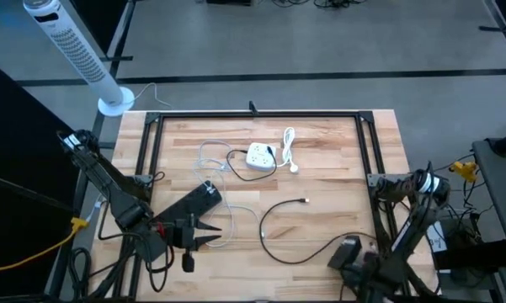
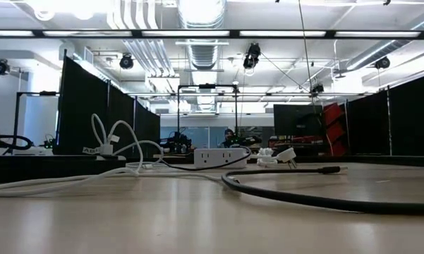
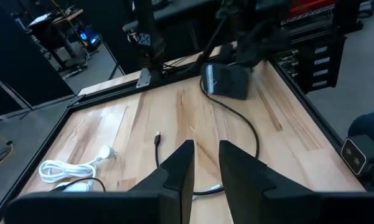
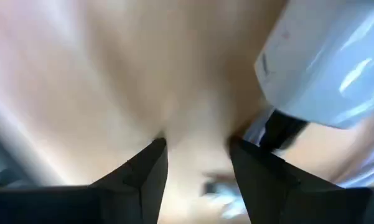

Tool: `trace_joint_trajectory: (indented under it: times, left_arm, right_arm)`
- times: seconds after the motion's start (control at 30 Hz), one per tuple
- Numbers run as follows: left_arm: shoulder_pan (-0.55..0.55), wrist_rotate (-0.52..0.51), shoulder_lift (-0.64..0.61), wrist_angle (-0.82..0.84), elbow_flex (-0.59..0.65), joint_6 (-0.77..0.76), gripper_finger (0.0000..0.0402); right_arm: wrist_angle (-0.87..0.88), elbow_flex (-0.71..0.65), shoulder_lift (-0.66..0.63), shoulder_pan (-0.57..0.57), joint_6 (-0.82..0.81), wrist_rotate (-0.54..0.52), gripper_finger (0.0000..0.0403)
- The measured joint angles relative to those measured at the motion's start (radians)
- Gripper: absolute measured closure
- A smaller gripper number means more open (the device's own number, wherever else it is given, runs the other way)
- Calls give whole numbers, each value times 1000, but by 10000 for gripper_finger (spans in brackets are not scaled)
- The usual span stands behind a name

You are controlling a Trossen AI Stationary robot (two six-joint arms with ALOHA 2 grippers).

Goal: Insert USB
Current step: Insert the white charger adapter into the bottom black outlet extension

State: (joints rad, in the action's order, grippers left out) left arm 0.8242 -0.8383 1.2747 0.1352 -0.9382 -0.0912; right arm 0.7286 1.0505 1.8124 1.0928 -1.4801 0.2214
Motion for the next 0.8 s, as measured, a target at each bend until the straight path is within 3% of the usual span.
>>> trace_joint_trajectory:
  times: [0.07, 0.23, 0.4, 0.53, 0.63, 0.8]
  left_arm:
    - [-2, 0, 0, -3, 0, -1, 337]
    - [-30, 0, 4, -6, 0, -1, 338]
    - [-94, 46, 38, -17, 11, -4, 338]
    - [-193, 191, 108, -39, 21, -3, 338]
    - [-304, 326, 182, -149, 21, 33, 339]
    - [-523, 753, 368, -490, 20, 127, 339]
  right_arm:
    - [112, 16, -7, -52, 107, -59, 241]
    - [274, 144, -44, -219, 430, -374, 250]
    - [351, 263, -109, -281, 586, -481, 251]
    - [533, 258, -156, -248, 473, -517, 254]
    - [703, 227, -175, -228, 380, -513, 258]
    - [654, 93, -211, -264, 378, -503, 271]
